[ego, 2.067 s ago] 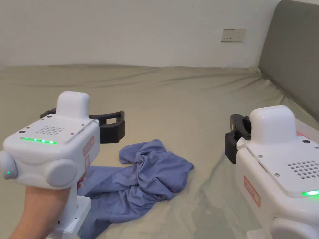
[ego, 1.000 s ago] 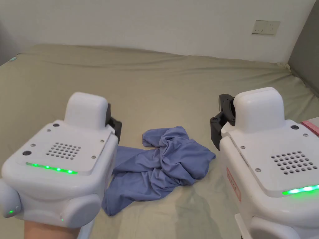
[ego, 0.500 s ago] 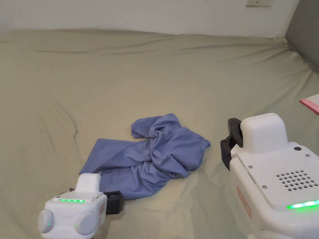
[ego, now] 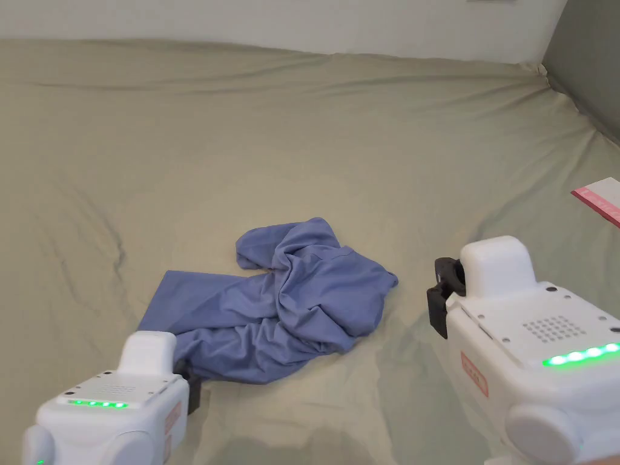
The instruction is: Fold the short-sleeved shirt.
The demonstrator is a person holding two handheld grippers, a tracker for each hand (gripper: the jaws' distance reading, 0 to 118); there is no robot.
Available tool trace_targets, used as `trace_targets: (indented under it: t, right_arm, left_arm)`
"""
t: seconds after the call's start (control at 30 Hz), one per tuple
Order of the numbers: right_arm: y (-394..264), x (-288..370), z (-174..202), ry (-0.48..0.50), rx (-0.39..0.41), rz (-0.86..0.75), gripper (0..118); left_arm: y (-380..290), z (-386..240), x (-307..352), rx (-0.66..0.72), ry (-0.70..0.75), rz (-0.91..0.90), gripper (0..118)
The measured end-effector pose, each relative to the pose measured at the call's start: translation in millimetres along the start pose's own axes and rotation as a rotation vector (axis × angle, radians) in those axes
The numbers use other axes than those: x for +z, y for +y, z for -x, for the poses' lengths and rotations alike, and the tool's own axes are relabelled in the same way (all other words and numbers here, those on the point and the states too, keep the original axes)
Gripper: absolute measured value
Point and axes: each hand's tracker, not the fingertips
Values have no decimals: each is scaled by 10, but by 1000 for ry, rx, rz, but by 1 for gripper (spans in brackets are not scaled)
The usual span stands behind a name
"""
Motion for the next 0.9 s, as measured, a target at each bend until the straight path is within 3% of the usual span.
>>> trace_targets:
  t: [0.03, 0.07, 0.1, 0.13, 0.17, 0.2, 0.27, 0.33, 0.4, 0.57, 0.6, 0.63, 0.67, 0.73, 0.77, 0.8, 0.9]
  right_arm:
    - [15, -163, -33, 8, -3, 23, 8]
    - [26, -333, -59, 27, -18, 53, 23]
    - [39, -550, -96, 58, -39, 109, 62]
    - [32, -767, -137, 114, -86, 178, 93]
    - [11, -990, -163, 151, -133, 230, 113]
    - [-48, -1228, -149, 179, -148, 291, 117]
    - [-177, -1580, -90, 147, -111, 321, 117]
    - [-278, -1942, -27, 112, -2, 377, 117]
    - [-382, -2281, 25, 88, 56, 414, 117]
    - [-515, -2741, 69, 98, -10, 467, 116]
    - [-536, -2758, 104, 97, -5, 466, 111]
    - [-551, -2757, 140, 98, 12, 460, 97]
    - [-543, -2701, 174, 197, 31, 422, 75]
    - [-474, -2503, 294, 230, 93, 356, 12]
    - [-476, -2488, 380, 142, 198, 355, 12]
    - [-481, -2477, 414, 127, 241, 360, 12]
    - [-369, -2319, 267, 121, 90, 365, 12]
  left_arm:
    - [28, 31, 98, -2, -5, -18, 5]
    - [47, 57, 189, 0, -14, -40, 5]
    - [61, 82, 286, -2, -23, -57, 5]
    - [69, 105, 347, 1, -32, -66, 5]
    - [63, 123, 424, 5, -37, -71, 5]
    - [42, 138, 496, 7, -40, -78, 5]
    - [-7, 164, 571, 1, -47, -83, 5]
    - [-60, 187, 605, -5, -54, -74, 5]
    - [-106, 209, 594, 5, -61, -52, 5]
    - [-208, 227, 487, 22, -57, -21, 5]
    - [-221, 234, 472, 30, -59, -14, 5]
    - [-232, 237, 458, 30, -59, -9, 5]
    - [-238, 241, 440, 29, -58, -7, 5]
    - [-239, 235, 419, 18, -46, -5, 5]
    - [-231, 237, 419, 14, -43, -4, 5]
    - [-215, 244, 424, 18, -46, -7, 5]
    - [-140, 300, 495, 46, -51, -38, 5]
